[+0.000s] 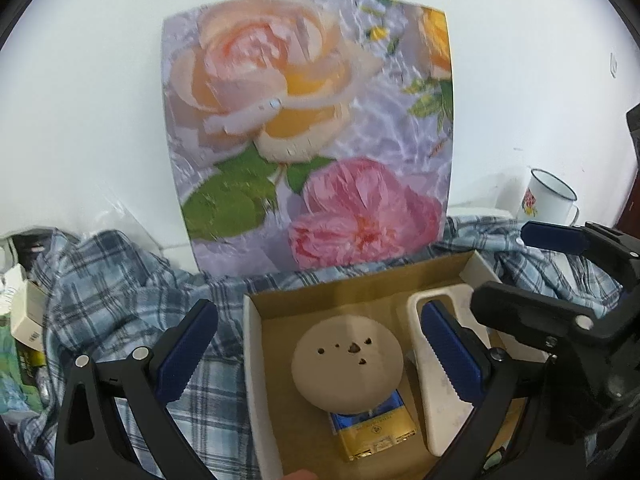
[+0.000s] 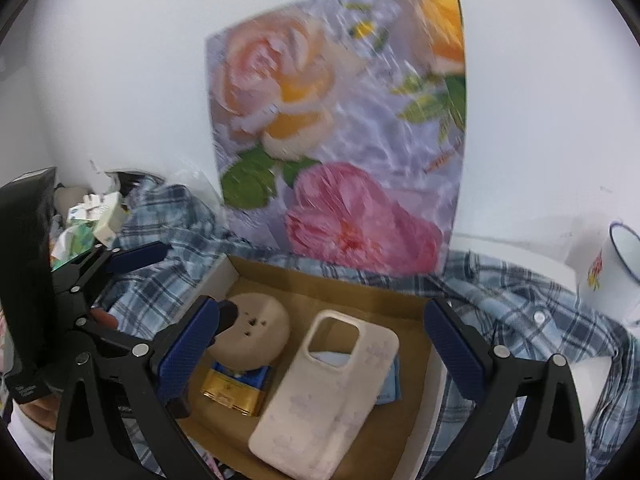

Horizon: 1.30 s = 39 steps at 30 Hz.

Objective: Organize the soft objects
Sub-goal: 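Lower the pad and phone case into the box and open both grippers, then raise both open grippers away from the box toward the remaining items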

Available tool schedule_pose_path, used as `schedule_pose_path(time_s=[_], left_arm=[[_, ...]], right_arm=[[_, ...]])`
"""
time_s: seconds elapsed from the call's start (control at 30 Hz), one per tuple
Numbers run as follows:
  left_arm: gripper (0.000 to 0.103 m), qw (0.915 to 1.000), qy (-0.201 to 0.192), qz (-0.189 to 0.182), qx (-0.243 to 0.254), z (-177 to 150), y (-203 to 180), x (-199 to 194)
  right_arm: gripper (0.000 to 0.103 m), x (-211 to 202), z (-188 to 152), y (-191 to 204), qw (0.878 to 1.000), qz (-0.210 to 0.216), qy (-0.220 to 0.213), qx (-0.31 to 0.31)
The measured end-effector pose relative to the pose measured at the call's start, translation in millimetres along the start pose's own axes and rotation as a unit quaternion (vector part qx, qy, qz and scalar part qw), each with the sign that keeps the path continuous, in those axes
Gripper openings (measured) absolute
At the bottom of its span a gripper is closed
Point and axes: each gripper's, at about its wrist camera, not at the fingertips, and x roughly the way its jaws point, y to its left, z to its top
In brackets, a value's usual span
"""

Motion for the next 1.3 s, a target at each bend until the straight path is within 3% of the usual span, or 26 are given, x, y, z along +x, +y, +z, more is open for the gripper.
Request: schedule_pose_path(time_s=[0.37, 0.73, 1.0, 1.17, 1.3], left_arm=[[0.103, 0.9988, -0.046, -0.006, -0.018, 17, 18, -38], [0.103, 0.9942, -0.106, -0.015, -0.004, 29, 6, -96], [0.103, 0.9870, -0.158, -0.024, 0.016, 33, 2, -148], [0.103, 0.9805, -0.193, -0.006, 0.035, 32, -3, -175], [0.103, 0.9762, -0.214, -0.028, 0.022, 32, 0, -199]], right_arm=[[0.102, -38, 13, 21, 0.998, 0.003, -0.048, -0.031], [0.102, -95, 25, 41, 0.992, 0.002, -0.109, -0.065], [0.102, -142, 29, 57, 0.983, -0.011, -0.156, -0.092], [0.102, -167, 30, 66, 0.979, -0.012, -0.179, -0.099], [0.102, -189, 30, 72, 0.975, -0.009, -0.198, -0.099]])
